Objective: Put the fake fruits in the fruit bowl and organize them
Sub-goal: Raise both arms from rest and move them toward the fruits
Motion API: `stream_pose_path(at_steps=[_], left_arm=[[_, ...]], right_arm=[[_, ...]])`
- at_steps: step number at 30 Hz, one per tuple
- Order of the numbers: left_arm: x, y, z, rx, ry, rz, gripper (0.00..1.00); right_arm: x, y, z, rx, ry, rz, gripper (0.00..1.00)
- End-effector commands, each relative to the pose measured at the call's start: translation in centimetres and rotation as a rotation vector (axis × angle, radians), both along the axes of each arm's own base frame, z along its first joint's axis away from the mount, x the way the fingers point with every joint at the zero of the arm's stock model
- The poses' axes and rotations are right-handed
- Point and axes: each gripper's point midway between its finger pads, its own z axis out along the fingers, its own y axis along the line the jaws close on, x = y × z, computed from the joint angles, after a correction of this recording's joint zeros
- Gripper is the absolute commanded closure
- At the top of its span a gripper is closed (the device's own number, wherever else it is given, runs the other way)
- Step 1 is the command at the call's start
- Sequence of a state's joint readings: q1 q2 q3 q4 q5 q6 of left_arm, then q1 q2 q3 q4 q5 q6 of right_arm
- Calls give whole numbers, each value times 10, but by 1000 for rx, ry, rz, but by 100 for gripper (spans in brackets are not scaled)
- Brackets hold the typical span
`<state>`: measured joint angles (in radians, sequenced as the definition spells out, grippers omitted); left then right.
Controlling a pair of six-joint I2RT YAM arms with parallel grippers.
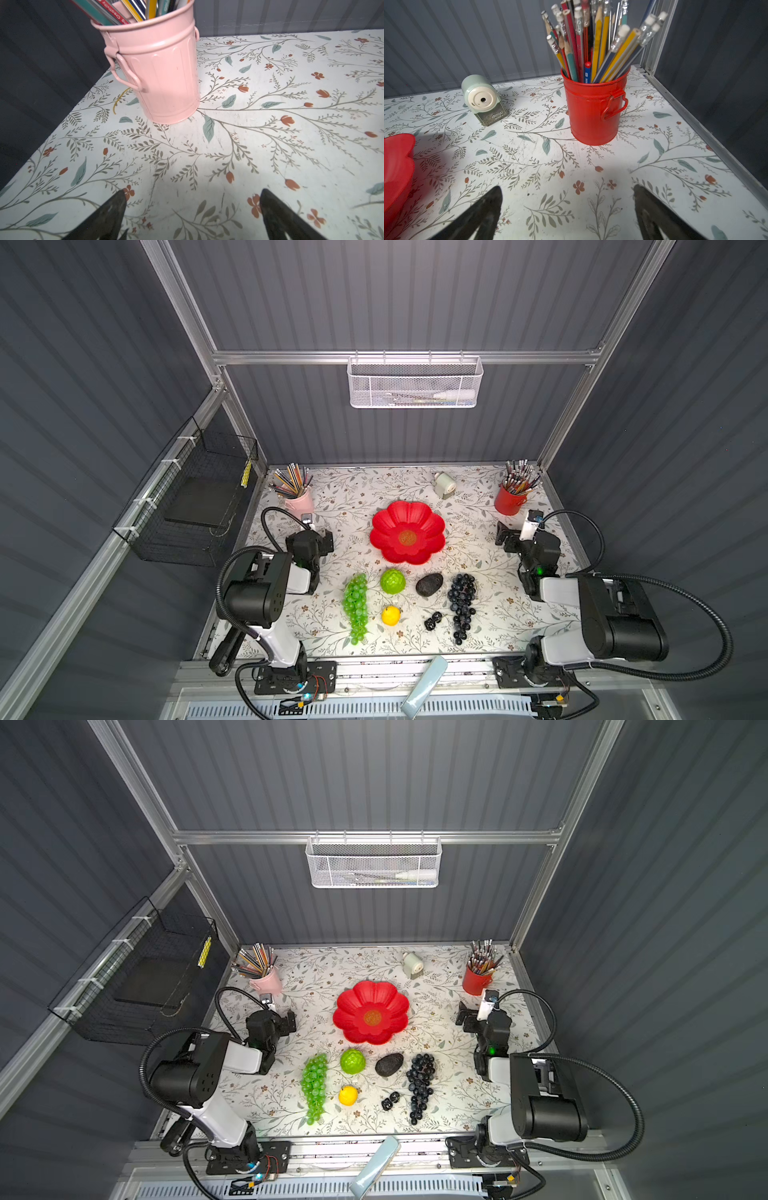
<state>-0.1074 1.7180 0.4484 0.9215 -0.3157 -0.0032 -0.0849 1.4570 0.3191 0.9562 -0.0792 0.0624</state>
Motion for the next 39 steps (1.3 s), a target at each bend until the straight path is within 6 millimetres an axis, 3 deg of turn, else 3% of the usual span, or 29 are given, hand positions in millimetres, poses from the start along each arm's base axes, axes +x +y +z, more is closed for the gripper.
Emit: stream_pose_path(at_steps=[1,23,26,29,32,36,39], left_arm=[[6,4,9,5,-33,15,0],[6,4,8,4,-30,14,0],[7,9,14,10,-35,46,0],[17,23,31,30,57,143,0],[27,30,49,55,132,194,0],[29,26,65,-37,217,244,0],[27,11,73,-109,278,235,0]], right_arm=[[3,2,6,-11,-18,13,1],[3,-2,6,-6,-16,-11,1],[1,-13,10,1,-25,-78,1],[-3,-21,30,0,-8,-132,1],[-3,-29,67,67,-4,-192,1],[2,-8,111,163,70,-122,4],[3,33,122,130,137,-6,5]])
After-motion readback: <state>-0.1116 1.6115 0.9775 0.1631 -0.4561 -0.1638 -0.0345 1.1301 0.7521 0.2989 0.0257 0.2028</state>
